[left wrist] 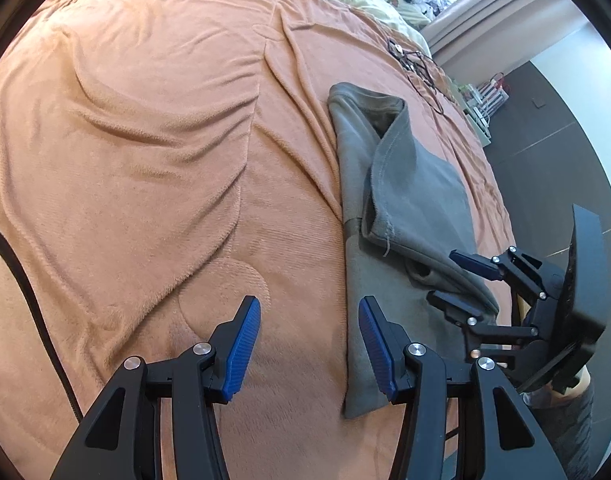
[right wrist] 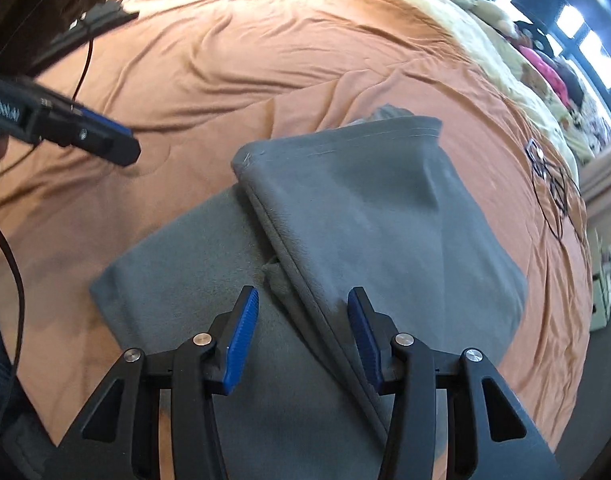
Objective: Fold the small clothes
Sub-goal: 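Lift the shirt's end with the right tool and fold it over the shirt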
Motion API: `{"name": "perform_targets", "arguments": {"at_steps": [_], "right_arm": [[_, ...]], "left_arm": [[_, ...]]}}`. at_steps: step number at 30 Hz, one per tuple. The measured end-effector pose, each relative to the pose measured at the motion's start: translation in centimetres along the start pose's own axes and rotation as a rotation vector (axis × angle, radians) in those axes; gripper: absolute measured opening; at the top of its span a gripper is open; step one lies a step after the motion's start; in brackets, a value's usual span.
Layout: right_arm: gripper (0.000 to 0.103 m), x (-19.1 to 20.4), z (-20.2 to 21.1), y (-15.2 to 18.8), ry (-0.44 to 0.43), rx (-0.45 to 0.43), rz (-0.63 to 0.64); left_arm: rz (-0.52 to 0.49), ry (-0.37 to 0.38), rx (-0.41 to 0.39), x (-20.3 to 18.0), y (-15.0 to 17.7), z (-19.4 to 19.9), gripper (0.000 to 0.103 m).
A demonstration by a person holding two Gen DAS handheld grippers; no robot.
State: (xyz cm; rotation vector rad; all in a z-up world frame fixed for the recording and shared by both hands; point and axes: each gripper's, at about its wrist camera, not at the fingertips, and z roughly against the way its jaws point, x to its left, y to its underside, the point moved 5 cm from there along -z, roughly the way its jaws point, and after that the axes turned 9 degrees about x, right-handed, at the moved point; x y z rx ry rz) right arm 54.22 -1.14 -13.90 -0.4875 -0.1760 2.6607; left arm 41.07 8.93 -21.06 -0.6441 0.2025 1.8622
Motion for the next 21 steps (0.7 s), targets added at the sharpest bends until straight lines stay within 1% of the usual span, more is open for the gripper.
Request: {"name": "perform_targets", "arguments": {"at_steps": [2, 3, 4, 5, 6, 7, 9, 15, 21], "right_arm": [[0.044, 0.0, -0.9, -0.4, 0.000, 0.015, 0.004], [0.042, -0.1, -1.2, -0.5, 0.001, 0.016, 0.004], [0.037, -0.3, -1.3, -0.6, 0.002, 0.007, 0.000], [0.024, -0.6, -1.2, -0.6, -0.002, -0.001, -0.010], [0.016, -0.9, -0.8, -0.7, -0.009, -0.014, -0.028], [0.014, -1.4, -0.4, -0.7, -0.012, -0.033, -0.045], [0.012, -2.5, 0.7, -0.7, 0.014, -0.075, -0.073], [0.010, -5.6, 3.1, 0.1, 0.049, -0.142, -0.149], [0.009, -8.6, 4.6, 1.8, 0.083, -0.184, -0.231]], "left_arm": [[0.005, -0.001, 0.005, 0.1, -0.2, -0.3, 0.053], [0.007, -0.001, 0.007, 0.2, -0.3, -0.3, 0.053], [0.009, -0.001, 0.008, 0.2, -0.4, -0.4, 0.053], [0.010, -0.002, 0.006, 0.2, -0.5, -0.3, 0.053], [0.012, -0.005, 0.003, 0.2, -0.7, -0.3, 0.053], [0.012, -0.008, 0.003, 0.2, -0.9, -0.3, 0.053], [0.007, -0.010, 0.007, 0.0, -1.2, -0.5, 0.053], [-0.014, -0.009, 0.023, -1.3, -1.9, -1.5, 0.053], [-0.037, -0.019, 0.024, -2.5, -2.7, -2.0, 0.053]]}}
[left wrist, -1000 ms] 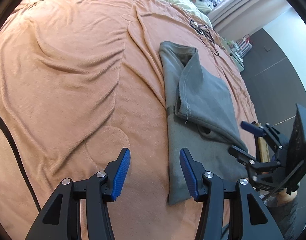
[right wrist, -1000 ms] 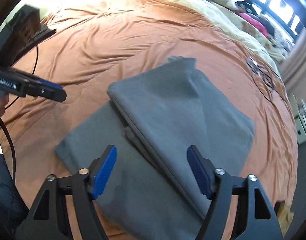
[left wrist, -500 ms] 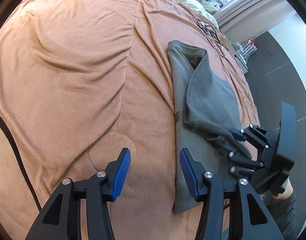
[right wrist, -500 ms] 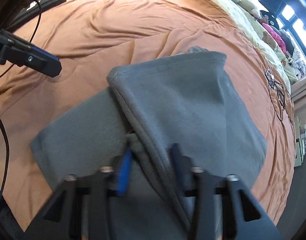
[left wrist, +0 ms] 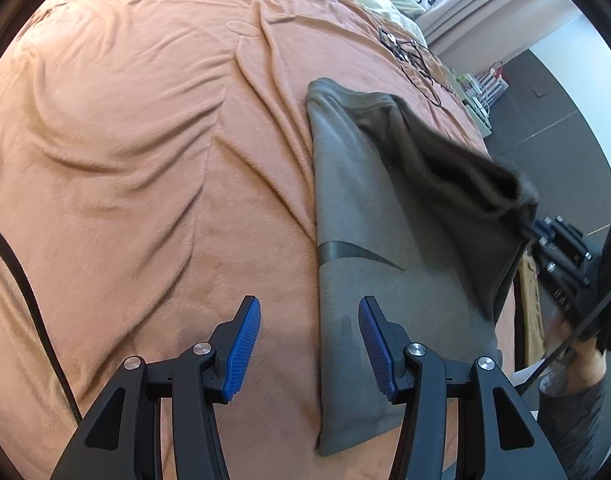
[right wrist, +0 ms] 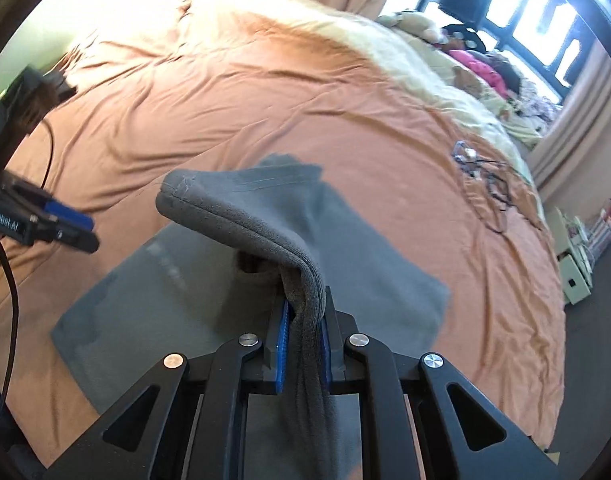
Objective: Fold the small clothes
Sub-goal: 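Lift the shirt's end with the right tool and fold it over the shirt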
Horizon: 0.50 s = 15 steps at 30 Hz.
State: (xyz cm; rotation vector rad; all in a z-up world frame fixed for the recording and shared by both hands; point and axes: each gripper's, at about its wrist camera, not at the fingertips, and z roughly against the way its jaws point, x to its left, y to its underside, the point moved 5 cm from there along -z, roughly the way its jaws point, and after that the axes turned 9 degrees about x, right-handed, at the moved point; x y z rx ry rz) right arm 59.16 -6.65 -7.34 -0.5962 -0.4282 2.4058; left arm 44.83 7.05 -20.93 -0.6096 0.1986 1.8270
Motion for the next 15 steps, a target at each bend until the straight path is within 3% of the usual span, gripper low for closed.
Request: {"name": "perform_targets", "arguments": {"at_steps": [9, 15], "right_arm": [[0.009, -4.6, -0.7, 1.2, -0.022, -0.013, -0.171], [0.009, -8.8, -4.4, 2.3, -0.123, 0.015, -0.378]], "left_arm": [[-0.024, -0.030, 0.007, -0.8, -1.0, -0.6, 0.053], [-0.033, -0.047, 0.014, -1.1, -1.5, -1.0, 0.053]]}}
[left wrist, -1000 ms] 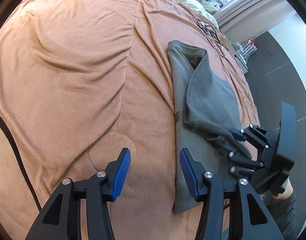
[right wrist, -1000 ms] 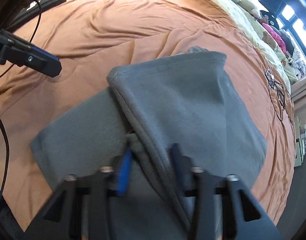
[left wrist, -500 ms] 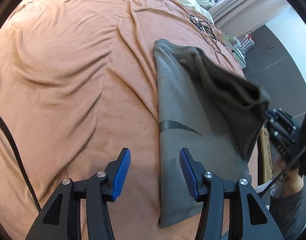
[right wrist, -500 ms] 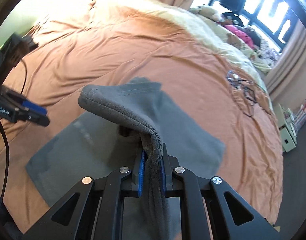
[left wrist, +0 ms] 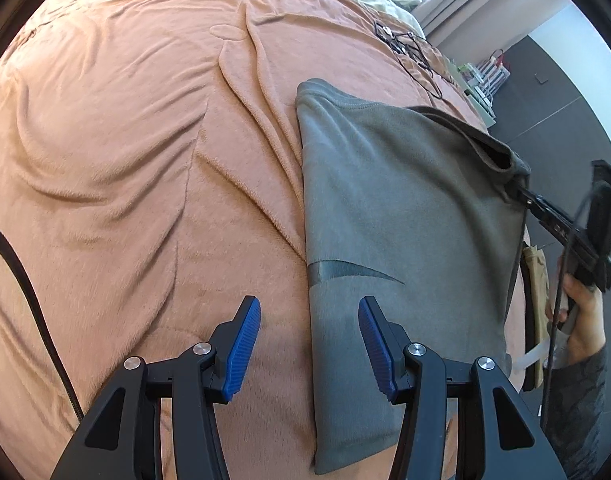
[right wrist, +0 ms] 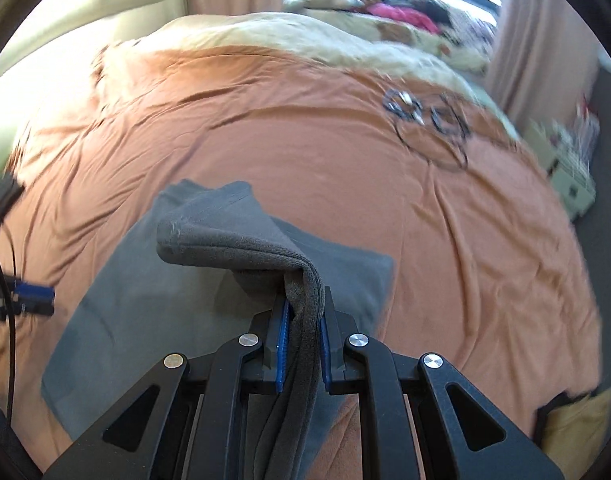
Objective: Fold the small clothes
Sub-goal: 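Lift the shirt's end with the right tool and fold it over the shirt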
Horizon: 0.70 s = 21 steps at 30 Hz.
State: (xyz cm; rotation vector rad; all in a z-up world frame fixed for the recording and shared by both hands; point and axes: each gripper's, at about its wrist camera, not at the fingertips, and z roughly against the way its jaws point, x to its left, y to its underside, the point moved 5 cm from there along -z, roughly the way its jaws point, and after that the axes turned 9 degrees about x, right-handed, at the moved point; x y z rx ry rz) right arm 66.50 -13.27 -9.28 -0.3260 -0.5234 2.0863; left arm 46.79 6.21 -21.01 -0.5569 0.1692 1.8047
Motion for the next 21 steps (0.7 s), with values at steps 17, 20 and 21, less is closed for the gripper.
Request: {"name": "perform_targets", "arguments": {"at_steps": [17, 20, 21], "right_arm": [[0.015, -5.7, -7.1, 0.2, -0.189, 0.122, -0.305], [0.033, -6.2, -6.4, 0.2, -0.196, 0.105, -0.311], [0.050, -6.2, -6.1, 0.1, -0.195, 0.093, -0.308]], "left_arm": [[-0.006, -0.061, 0.022, 0.0, -1.6, -1.8, 0.053], [-0.013, -0.071, 0.010, -0.2, -2.3, -1.7, 0.053], [-0.020, -0.079, 0.001, -0.4, -2.7, -1.7, 0.053]]}}
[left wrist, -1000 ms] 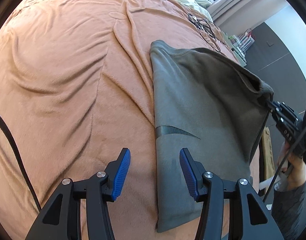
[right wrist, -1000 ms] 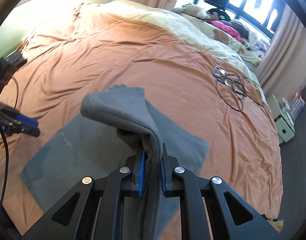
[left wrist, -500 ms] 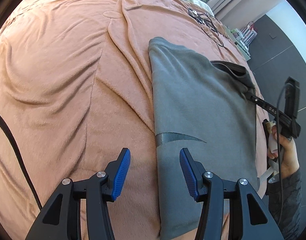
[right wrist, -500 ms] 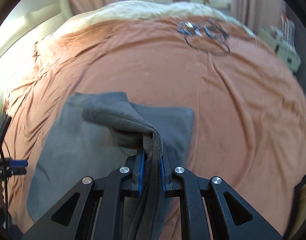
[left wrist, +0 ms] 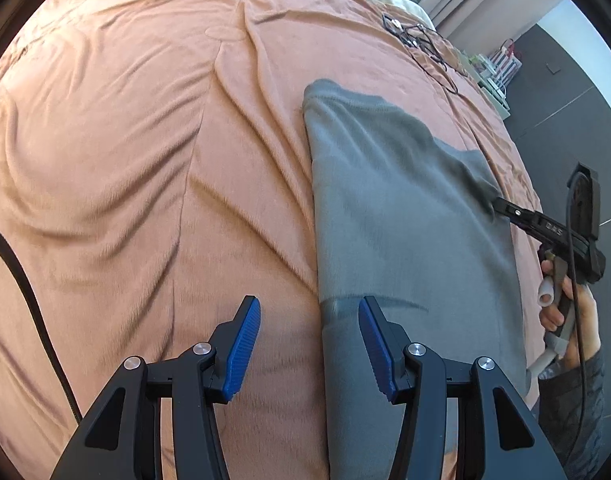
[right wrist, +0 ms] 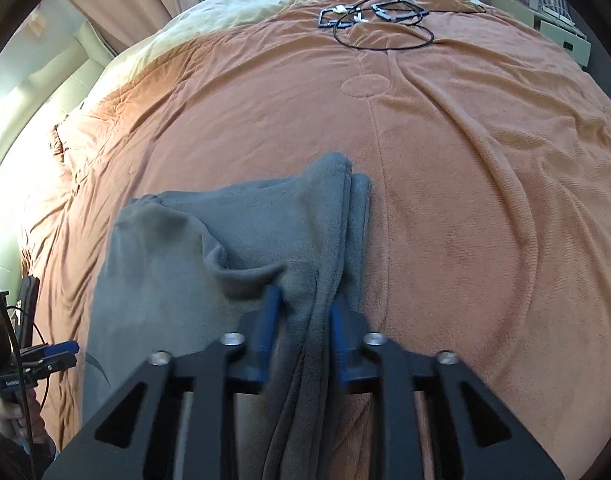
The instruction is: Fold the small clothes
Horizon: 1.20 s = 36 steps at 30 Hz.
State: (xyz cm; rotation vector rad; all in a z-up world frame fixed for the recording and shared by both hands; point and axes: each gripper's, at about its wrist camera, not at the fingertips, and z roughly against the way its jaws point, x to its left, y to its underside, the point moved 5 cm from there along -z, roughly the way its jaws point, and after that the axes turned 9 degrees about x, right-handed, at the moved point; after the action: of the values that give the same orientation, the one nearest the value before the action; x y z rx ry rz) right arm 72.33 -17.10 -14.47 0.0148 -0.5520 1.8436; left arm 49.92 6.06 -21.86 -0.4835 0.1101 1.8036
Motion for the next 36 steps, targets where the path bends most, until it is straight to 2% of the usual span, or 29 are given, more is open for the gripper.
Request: {"name": "perform_targets", "arguments": {"at_steps": [2, 7, 10, 11, 12, 14, 17, 25, 26, 27, 28, 29, 32, 36], "right_arm": [[0.061, 0.3, 0.5, 0.7, 0.017, -0.019, 0.021], [0.061, 1.5, -0.7, 1.5, 0.096, 0.032, 0.100], [0.061, 0.9, -1.3, 0.8, 0.162, 0.032, 0.091], [0.058, 0.6, -1.4, 0.4, 0.170, 0.027, 0.075], [0.049, 0.2, -1.4, 0.1, 0.171, 0.023, 0.055], [0.044, -0.7, -1.3, -0.4, 0.158, 0.014, 0.002], [0.044, -1.5, -1.4, -1.0, 0.129, 0.012, -0.046], [0.043, -3.0, -1.9, -1.0, 0.156, -0.032, -0.081], [0.037, -3.3, -1.9, -0.8, 0.187, -0.038, -0.095], [0.015, -4.0, -1.9, -0.7, 0.247, -0.034, -0.114], [0.010, -4.9, -2.1, -0.5, 0.273, -0.027, -0.141], [0.010, -5.4, -1.9, -0.3, 0.218, -0.037, -0.167], [0.010, -5.6, -0.7, 0.1, 0.150, -0.059, -0.175], [0.011, -5.4, 0.6, 0.9, 0.066, -0.061, -0.173]], "left_arm": [[-0.005, -0.004, -0.008, -0.1, -0.7, -0.1, 0.053], [-0.012, -0.006, -0.018, -0.6, -3.2, -1.0, 0.053], [-0.030, -0.022, -0.013, -1.1, -5.0, -2.1, 0.053], [-0.037, -0.030, -0.014, -1.2, -5.6, -2.5, 0.053], [-0.041, -0.045, -0.016, -1.3, -6.3, -2.8, 0.053], [-0.038, -0.071, -0.022, -1.3, -7.5, -3.3, 0.053], [-0.033, -0.096, -0.028, -1.3, -9.2, -4.2, 0.053], [-0.007, -0.201, -0.090, -0.1, -13.4, -5.7, 0.053], [-0.006, -0.217, -0.104, 0.2, -13.9, -5.8, 0.053], [-0.008, -0.226, -0.112, 0.3, -14.3, -6.0, 0.053], [-0.011, -0.238, -0.116, 0.3, -14.7, -6.1, 0.053], [-0.008, -0.241, -0.118, 0.4, -15.1, -6.1, 0.053], [0.006, -0.258, -0.125, 0.1, -15.7, -5.3, 0.053], [-0.037, -0.312, -0.210, -1.3, -15.6, -2.5, 0.053]]}}
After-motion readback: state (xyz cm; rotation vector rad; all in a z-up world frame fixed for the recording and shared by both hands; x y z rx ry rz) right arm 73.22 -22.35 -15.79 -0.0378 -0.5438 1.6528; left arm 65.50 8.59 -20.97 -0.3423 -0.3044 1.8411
